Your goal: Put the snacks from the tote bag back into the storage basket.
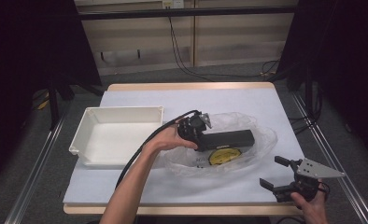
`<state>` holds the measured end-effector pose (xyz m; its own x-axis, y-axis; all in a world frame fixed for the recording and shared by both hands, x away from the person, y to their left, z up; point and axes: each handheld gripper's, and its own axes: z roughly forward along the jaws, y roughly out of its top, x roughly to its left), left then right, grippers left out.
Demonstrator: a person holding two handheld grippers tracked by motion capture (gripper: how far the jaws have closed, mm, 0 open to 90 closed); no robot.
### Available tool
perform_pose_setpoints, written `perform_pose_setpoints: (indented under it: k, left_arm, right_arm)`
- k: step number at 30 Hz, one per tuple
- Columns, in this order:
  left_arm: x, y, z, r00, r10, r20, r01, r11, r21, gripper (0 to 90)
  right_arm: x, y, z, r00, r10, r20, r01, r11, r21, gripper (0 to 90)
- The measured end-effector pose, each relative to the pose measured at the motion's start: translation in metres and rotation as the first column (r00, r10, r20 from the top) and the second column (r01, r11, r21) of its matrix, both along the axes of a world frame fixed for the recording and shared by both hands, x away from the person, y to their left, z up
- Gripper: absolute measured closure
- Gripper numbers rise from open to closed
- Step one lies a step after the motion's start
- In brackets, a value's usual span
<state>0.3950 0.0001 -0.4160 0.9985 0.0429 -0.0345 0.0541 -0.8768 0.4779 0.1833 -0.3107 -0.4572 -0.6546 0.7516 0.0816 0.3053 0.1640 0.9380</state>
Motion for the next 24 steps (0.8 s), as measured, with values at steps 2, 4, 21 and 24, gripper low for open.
perform_pose_setpoints:
  k: [2,4,21,24]
  left_arm:
    - [0.001,0.002,0.002,1.0000,0.002,-0.003,-0.002,1.0000,-0.003,42.9]
    - [0.001,0.005,0.004,0.9998,0.018,-0.003,-0.018,0.9997,-0.018,42.9]
    - [-0.005,0.015,0.021,0.9987,0.036,0.037,-0.033,0.9970,-0.070,42.9]
    - [-0.005,0.016,0.023,0.9979,0.046,0.045,-0.041,0.9951,-0.089,43.0]
  right_arm:
    - [0.001,0.000,0.000,1.0000,0.001,-0.010,-0.001,1.0000,-0.003,0.6]
    - [0.001,-0.001,-0.001,0.9998,0.009,-0.017,-0.009,0.9999,0.006,0.5]
    - [0.004,-0.005,-0.006,0.9998,0.016,-0.006,-0.016,0.9998,0.010,0.0]
    - [0.004,-0.004,-0.006,0.9999,0.011,-0.005,-0.011,0.9998,0.017,0.0]
